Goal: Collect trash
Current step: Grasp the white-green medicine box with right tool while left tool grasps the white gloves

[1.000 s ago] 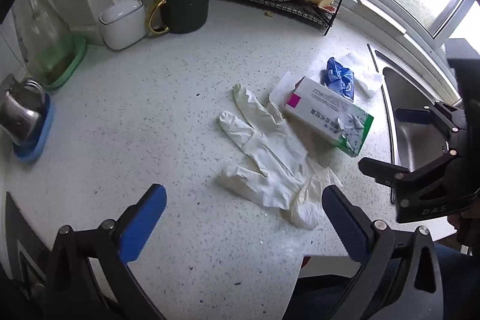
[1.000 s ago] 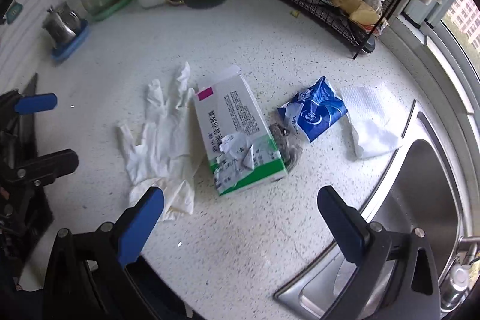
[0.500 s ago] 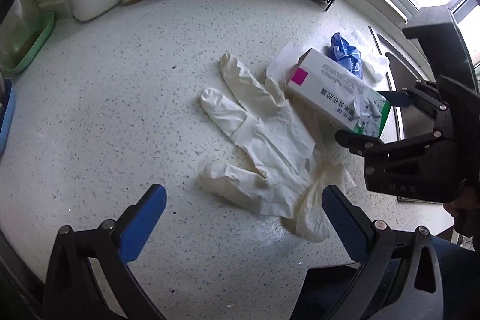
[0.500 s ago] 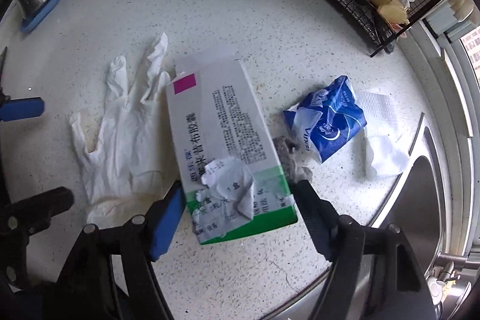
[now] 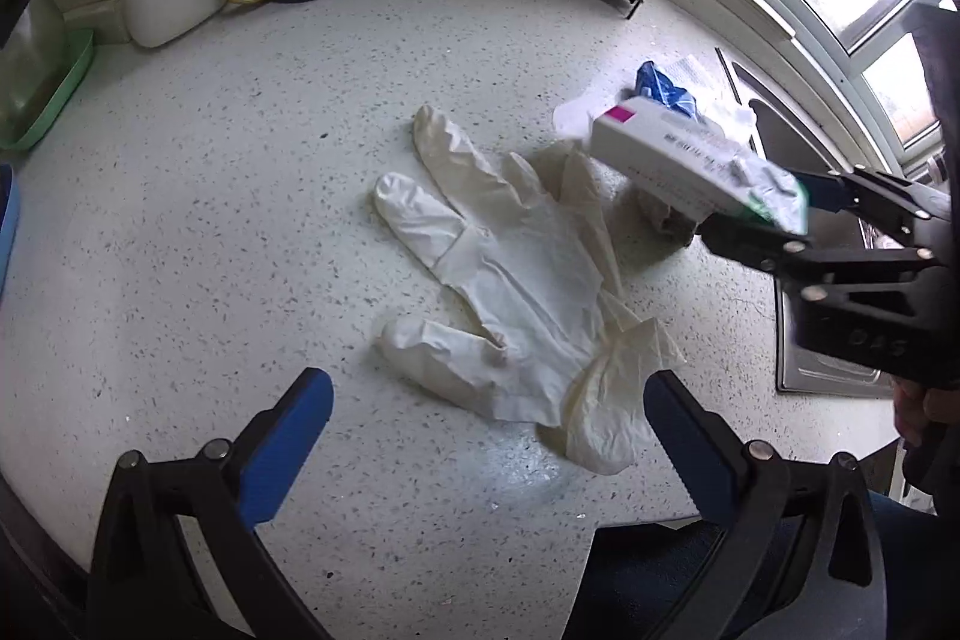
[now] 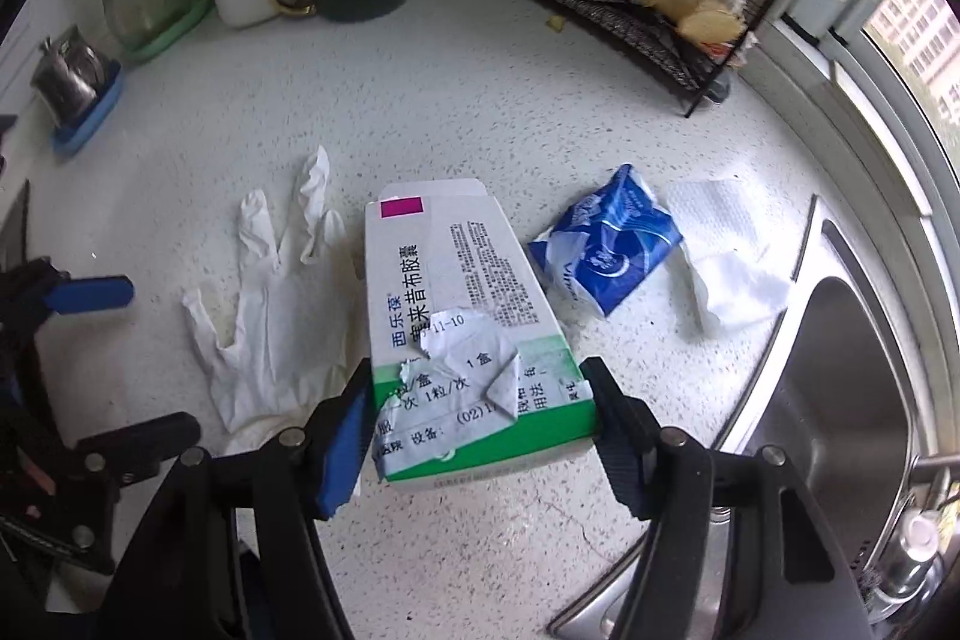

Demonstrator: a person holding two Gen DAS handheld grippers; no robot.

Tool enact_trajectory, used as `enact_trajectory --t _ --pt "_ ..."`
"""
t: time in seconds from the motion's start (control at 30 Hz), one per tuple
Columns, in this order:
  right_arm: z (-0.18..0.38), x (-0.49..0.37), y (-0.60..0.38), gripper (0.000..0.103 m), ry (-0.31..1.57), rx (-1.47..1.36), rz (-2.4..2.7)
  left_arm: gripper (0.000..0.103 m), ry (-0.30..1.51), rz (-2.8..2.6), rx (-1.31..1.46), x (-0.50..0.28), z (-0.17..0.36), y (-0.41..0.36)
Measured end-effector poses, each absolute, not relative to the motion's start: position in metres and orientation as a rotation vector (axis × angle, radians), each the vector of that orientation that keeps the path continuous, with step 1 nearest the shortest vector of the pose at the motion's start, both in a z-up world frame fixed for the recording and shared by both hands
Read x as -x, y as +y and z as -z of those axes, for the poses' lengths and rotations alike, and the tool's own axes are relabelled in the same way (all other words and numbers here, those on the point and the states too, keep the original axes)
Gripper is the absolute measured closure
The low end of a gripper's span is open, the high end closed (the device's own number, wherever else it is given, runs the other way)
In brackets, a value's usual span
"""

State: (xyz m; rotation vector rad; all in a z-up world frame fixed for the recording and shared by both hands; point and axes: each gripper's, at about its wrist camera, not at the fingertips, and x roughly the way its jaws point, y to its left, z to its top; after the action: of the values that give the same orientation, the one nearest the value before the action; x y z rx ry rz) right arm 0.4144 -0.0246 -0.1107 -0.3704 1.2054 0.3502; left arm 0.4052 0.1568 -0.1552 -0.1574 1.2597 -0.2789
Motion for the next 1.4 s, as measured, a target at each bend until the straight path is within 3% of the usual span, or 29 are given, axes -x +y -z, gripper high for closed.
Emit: enact_trajectory --t 0.6,1.07,1.23,1.33,1.4 --pt "0.089 -0.378 -0.078 0.040 1.154 0.158 -0.270 0.000 1.274 0.447 -0.326 -0.427 0.187 0.091" --pt "0.103 -0.371 -0.100 0.040 1.211 0.062 -0.214 0.000 1.273 0.530 -0.276 -0.465 0.192 0.067" --pt "0.103 -0.371 -0.102 0.040 1.210 0.052 -0.202 0.018 1.262 0.543 -0.302 -0.447 0.184 0.077" --pt "0.104 -0.372 -0.103 0.040 1.211 0.042 -0.200 0.034 1.255 0.594 -0.311 -0.439 0.179 0.065" --pt "0.105 -0.373 -0.102 0.040 1.214 0.031 -0.204 0.051 1.252 0.619 -0.304 -0.433 0.176 0.058"
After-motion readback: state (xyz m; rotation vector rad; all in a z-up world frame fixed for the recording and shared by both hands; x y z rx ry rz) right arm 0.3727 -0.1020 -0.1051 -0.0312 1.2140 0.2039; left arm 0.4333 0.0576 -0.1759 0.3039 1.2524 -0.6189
